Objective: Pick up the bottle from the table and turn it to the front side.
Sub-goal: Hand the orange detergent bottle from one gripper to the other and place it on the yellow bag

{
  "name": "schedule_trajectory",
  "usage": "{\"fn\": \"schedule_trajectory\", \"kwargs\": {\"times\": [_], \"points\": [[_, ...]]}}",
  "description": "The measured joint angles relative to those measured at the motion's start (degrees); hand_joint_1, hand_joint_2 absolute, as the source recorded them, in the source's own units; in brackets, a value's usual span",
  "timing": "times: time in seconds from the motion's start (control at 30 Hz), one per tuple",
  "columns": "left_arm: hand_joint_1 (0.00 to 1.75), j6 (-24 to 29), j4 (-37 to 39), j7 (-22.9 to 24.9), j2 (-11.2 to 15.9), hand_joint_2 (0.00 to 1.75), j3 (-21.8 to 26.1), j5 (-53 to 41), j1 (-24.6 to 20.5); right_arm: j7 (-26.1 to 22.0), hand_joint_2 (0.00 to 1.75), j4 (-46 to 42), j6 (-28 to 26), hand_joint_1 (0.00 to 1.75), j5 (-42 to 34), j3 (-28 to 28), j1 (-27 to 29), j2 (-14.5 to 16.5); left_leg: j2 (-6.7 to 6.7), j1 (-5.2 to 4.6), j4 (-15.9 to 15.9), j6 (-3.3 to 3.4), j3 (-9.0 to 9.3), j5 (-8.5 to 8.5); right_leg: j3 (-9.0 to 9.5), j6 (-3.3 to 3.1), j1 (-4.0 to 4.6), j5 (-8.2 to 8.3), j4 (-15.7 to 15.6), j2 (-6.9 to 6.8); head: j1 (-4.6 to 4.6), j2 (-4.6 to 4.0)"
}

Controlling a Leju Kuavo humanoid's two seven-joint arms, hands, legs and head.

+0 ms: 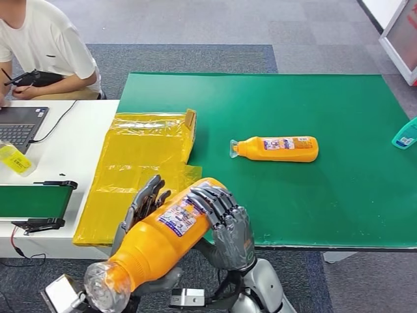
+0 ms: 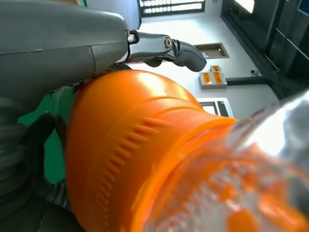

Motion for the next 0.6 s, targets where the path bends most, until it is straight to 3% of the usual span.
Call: {"fn": "schedule_trajectory", "kwargs": {"times": [0.1,0.37,0.6], "points": [[1.71,3.39,0.28,-0.03,0.24,1.75,-0.48,-3.25,-0.07,0.91,1.75,0.27,-0.37,1.75,0.83,0.13,-0.13,-0.03,0.00,0.00,0.00,0.00,0.00,0.00,0.00,0.00,0.00,0.00,0.00,0.00,0.00,0.00],[1.75,10.20,0.34,0.60,0.32,1.75,-0.77,-13.48,-0.25,2.96,1.75,0.76,-0.59,1.75,1.99,0.15,-0.27,-0.03,0.00,0.00,0.00,0.00,0.00,0.00,0.00,0.00,0.00,0.00,0.00,0.00,0.00,0.00],[1.75,9.62,0.31,0.97,0.32,1.75,-0.81,-12.89,-0.32,3.46,1.75,1.70,-0.54,1.75,2.14,0.15,-0.36,-0.03,0.00,0.00,0.00,0.00,0.00,0.00,0.00,0.00,0.00,0.00,0.00,0.00,0.00,0.00]]}}
